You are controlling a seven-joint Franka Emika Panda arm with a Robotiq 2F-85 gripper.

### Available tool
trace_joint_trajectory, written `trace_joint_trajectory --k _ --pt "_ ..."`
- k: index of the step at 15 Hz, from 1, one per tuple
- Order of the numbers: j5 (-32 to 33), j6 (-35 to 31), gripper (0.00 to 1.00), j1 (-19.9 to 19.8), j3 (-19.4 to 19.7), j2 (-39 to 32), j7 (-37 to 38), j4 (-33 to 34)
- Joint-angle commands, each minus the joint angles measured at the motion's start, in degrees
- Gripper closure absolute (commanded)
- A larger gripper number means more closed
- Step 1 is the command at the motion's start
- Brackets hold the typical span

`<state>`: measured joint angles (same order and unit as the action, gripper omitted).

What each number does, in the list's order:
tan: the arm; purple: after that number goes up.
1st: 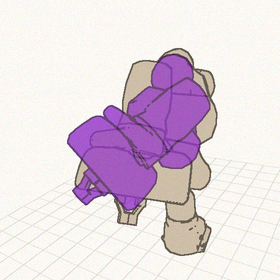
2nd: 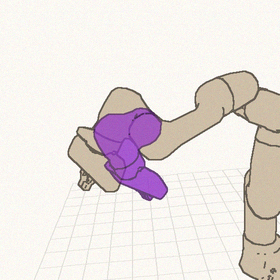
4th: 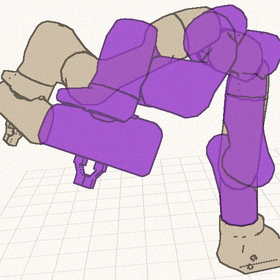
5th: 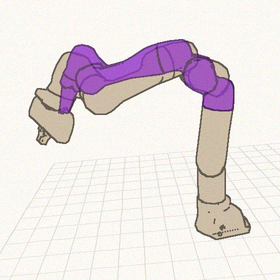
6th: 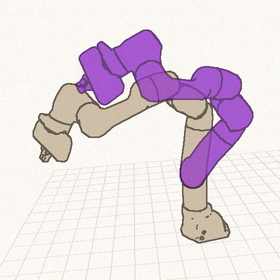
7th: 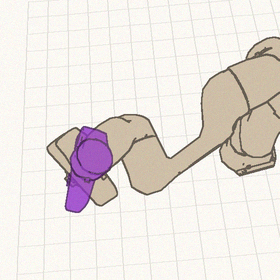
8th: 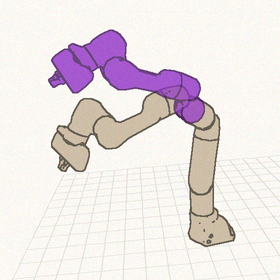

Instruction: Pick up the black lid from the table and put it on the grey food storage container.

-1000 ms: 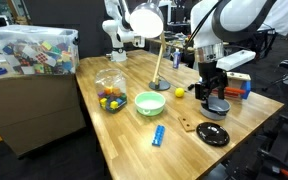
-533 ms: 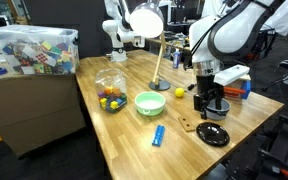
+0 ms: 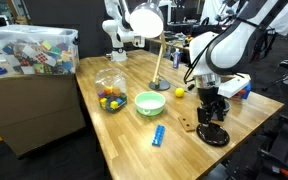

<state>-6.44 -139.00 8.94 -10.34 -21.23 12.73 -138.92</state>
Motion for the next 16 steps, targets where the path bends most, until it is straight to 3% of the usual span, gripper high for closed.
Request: trace_joint_trajectory --k 1,16 --pt "-3.3 -1.04 0.0 -0.58 -0.74 0.46 -4.42 -0.85" --pt "-2.85 0.56 0.0 -0.16 0.03 -2.14 -7.02 1.04"
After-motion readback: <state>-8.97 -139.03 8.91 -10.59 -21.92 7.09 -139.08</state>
